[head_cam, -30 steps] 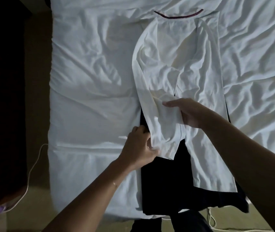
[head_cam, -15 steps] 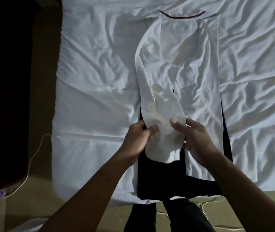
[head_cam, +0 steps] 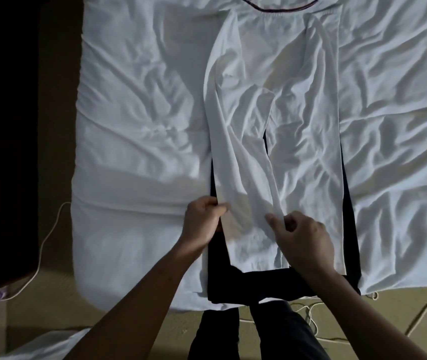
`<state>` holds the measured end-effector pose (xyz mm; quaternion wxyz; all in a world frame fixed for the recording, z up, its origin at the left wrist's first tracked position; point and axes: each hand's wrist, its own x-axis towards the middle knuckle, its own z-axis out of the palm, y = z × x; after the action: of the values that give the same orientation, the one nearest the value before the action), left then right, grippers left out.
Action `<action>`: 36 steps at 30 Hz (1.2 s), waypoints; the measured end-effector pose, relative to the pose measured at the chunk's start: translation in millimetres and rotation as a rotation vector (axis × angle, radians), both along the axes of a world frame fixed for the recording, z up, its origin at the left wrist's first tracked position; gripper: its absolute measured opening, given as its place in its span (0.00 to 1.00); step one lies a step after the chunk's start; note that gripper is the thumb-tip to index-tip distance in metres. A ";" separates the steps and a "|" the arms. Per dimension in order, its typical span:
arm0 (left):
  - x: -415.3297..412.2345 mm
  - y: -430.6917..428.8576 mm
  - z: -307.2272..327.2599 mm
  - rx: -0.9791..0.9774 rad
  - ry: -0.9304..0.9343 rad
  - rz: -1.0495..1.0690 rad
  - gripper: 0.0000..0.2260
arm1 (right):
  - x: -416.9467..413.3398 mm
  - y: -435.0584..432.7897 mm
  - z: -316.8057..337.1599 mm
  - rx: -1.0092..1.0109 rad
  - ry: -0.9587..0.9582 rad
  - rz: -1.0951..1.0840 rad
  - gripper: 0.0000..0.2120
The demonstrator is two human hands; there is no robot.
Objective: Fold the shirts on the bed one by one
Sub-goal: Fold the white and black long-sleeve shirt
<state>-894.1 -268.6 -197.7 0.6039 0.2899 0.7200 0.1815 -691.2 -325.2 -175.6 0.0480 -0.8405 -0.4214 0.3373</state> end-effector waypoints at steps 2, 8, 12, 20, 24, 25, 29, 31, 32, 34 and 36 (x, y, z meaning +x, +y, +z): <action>-0.5 24.5 -6.9 0.071 0.038 0.024 0.12 | 1.8 21.7 -1.0 0.072 -0.078 0.033 0.23; 10.1 115.3 -25.4 0.206 0.106 0.060 0.20 | -0.6 114.0 -21.1 0.200 -0.013 -0.020 0.19; 23.1 174.2 -37.0 0.278 0.104 0.111 0.11 | -3.4 177.6 -29.2 0.205 0.064 -0.121 0.18; 35.0 269.6 -35.6 0.465 0.229 0.011 0.16 | 5.7 248.8 -48.6 0.235 0.253 -0.269 0.18; 45.0 312.9 -25.7 0.546 0.342 -0.108 0.20 | 20.1 249.6 -49.8 0.280 0.373 -0.409 0.17; 47.6 323.2 -24.3 0.570 0.337 -0.138 0.21 | 23.7 248.4 -49.1 0.284 0.362 -0.412 0.16; 56.9 359.2 -20.2 0.515 0.223 -0.134 0.25 | 34.9 242.1 -52.7 0.335 0.336 -0.433 0.15; 58.2 373.2 -23.0 0.338 0.034 -0.065 0.16 | 38.9 240.7 -56.4 0.334 0.317 -0.443 0.14; 56.5 379.0 -30.4 0.270 -0.034 -0.032 0.12 | 40.2 239.5 -57.2 0.331 0.296 -0.439 0.13; 52.9 385.5 -43.4 0.251 -0.020 -0.005 0.09 | 39.7 236.9 -54.8 0.332 0.220 -0.390 0.12; 49.8 387.6 -49.3 0.271 0.022 -0.013 0.05 | 33.5 232.6 -52.0 0.381 0.113 -0.313 0.08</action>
<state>-844.3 119.0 -247.0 0.5522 0.3754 0.6936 0.2702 -657.7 -92.6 -227.6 0.2805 -0.8510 -0.3388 0.2870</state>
